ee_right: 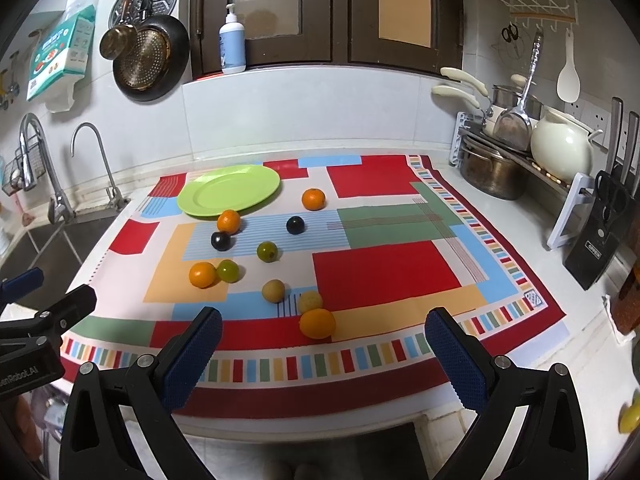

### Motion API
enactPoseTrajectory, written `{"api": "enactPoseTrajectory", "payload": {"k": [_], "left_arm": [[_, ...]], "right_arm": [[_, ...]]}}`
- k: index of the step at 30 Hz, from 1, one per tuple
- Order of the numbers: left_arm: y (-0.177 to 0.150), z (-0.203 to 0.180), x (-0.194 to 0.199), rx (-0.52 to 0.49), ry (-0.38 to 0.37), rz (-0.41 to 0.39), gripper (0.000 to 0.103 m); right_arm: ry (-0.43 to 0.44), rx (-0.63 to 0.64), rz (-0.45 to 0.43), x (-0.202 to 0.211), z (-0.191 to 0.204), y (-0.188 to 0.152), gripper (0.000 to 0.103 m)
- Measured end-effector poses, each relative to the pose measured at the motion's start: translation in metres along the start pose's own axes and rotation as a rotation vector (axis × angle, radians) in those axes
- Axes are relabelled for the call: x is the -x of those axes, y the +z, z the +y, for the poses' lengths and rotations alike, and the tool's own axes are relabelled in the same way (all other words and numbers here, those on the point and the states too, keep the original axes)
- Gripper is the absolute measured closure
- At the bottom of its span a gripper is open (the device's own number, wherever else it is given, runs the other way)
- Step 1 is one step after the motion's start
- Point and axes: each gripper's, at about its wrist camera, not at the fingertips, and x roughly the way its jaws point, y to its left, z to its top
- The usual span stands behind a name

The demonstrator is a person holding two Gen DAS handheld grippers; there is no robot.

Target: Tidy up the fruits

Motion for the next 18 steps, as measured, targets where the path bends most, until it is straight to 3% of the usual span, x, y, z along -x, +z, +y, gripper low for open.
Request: {"api": "enactPoseTrajectory", "payload": {"k": [18], "left_arm": [[0.0015,0.0045,0.0003,0.000,0.000,-0.005,0.000]], "right_arm": [[-0.007,0.005,-0.002,0.0003,0.0013,0.0013,0.000]]}}
